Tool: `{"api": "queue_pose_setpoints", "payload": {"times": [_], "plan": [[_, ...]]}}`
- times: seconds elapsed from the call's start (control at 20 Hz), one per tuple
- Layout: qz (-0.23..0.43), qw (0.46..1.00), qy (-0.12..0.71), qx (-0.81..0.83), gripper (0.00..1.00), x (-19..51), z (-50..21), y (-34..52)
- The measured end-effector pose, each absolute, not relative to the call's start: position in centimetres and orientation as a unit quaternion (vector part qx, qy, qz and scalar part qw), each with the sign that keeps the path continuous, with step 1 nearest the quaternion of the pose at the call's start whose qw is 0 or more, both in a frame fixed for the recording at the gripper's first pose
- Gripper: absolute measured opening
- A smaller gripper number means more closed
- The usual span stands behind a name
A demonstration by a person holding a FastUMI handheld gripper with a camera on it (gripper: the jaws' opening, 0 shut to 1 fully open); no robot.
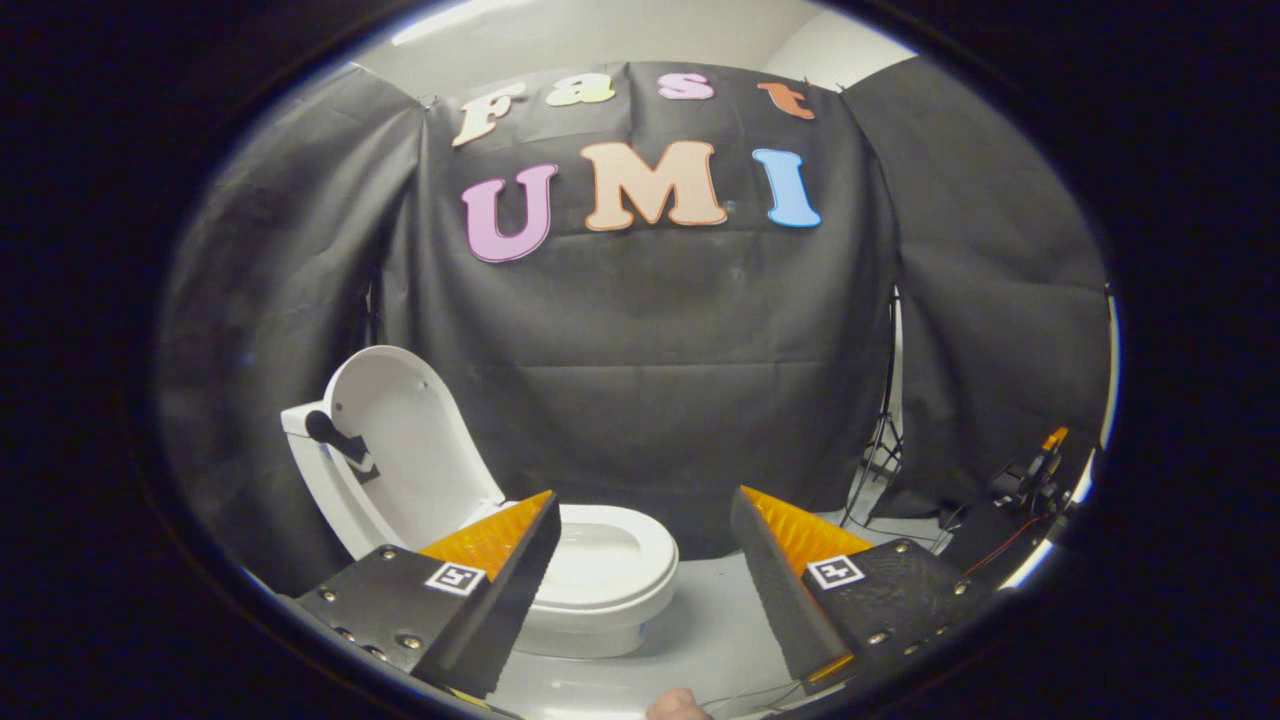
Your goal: Open the toilet lid.
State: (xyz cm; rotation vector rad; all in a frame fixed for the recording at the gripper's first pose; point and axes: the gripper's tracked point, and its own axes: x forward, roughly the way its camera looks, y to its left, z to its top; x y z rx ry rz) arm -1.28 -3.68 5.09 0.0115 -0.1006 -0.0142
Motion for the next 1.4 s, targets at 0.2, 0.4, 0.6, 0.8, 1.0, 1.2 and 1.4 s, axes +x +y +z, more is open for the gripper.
{"api": "queue_pose_setpoints", "payload": {"times": [0.2, 0.4, 0.6, 0.8, 1.0, 1.2, 1.4], "plan": [[-0.009, 0.999, -0.049, 0.009, 1.00, -1.0, 5.0, -3.8], [-0.011, 0.999, -0.045, 0.015, 1.00, -0.6, 4.8, -3.8], [-0.011, 0.999, -0.045, 0.018, 1.00, -0.3, 5.0, -3.7], [-0.011, 0.998, -0.046, 0.029, 1.00, -0.2, 5.6, -3.5], [-0.013, 0.998, -0.058, 0.036, 1.00, -0.4, 6.6, -2.5], [-0.003, 0.998, -0.056, 0.024, 1.00, -0.1, 6.6, -1.5], [0.007, 0.999, -0.052, 0.007, 1.00, 0.4, 6.4, -0.3]]}}
